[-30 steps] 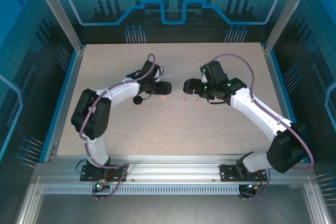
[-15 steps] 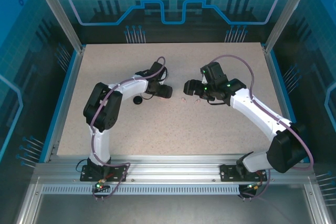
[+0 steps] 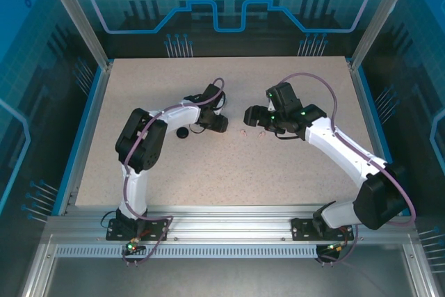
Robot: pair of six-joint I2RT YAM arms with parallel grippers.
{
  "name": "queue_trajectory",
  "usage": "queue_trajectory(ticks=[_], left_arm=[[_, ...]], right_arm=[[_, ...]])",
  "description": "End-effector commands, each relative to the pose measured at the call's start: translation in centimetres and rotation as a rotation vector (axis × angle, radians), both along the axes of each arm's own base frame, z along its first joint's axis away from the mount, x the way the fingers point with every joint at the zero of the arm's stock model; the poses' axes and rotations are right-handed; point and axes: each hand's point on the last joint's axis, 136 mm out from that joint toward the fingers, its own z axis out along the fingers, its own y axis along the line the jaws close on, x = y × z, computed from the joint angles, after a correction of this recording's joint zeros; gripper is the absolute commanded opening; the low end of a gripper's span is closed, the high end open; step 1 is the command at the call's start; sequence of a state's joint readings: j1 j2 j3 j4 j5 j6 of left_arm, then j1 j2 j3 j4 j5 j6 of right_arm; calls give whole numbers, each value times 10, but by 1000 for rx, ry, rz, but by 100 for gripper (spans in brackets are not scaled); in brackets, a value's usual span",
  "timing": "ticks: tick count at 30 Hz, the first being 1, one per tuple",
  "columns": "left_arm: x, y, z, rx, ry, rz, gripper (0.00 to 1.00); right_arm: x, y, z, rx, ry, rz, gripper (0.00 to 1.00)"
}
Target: Insert the wireless bluetooth earbuds into the charging case
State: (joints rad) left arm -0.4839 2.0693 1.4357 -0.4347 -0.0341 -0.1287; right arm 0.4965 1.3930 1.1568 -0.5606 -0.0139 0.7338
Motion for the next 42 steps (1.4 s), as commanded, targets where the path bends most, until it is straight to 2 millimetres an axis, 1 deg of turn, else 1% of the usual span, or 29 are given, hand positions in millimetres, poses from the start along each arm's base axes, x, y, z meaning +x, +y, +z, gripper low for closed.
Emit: queue_trajectory(ticks=[1,4,7,9,13,15,20,22,23,25,28,32,34,37,42], left_arm=[[-17,0,-12,24,45,-7,44],[-26,-2,-11,6,55,1,41],[-40,-9,-6,-34,74,18,41],[-54,-15,-1,-57,90,28,40],[-84,-20,3,-73,137,85,40],[-98,-18,3,-77,176,139,41],[-133,-16,-7,-121,251,250,41],[-141,-15,-10,-131,258,278,44],[-143,-16,-10,-145,259,289,47],[-147,-18,-8,-175,259,297,51],[-144,-19,1,-210,227,304,58],[-132,-17,29,-232,136,296,64],[-125,-13,46,-249,90,301,66],[-112,0,69,-284,37,321,69],[-92,38,103,-346,-67,403,74]], right_arm=[[-6,-8,7,0,-13,-19,81],[-8,-9,10,5,-20,-19,81],[-10,-9,10,7,-22,-20,81],[-10,-9,9,11,-20,-21,81],[-11,-8,7,22,-18,-21,81],[-11,-6,6,23,-15,-18,81],[-13,-3,4,24,-12,-14,81],[-14,-2,2,21,-7,-14,81],[-14,-2,1,18,-4,-14,81],[-15,-2,-3,11,11,-21,81],[-17,-3,-11,-13,45,-39,81],[-24,-4,-28,-60,126,-86,81],[-28,0,-37,-81,161,-94,82],[-35,10,-50,-132,202,-93,82],[-49,34,-77,-190,305,-99,83]])
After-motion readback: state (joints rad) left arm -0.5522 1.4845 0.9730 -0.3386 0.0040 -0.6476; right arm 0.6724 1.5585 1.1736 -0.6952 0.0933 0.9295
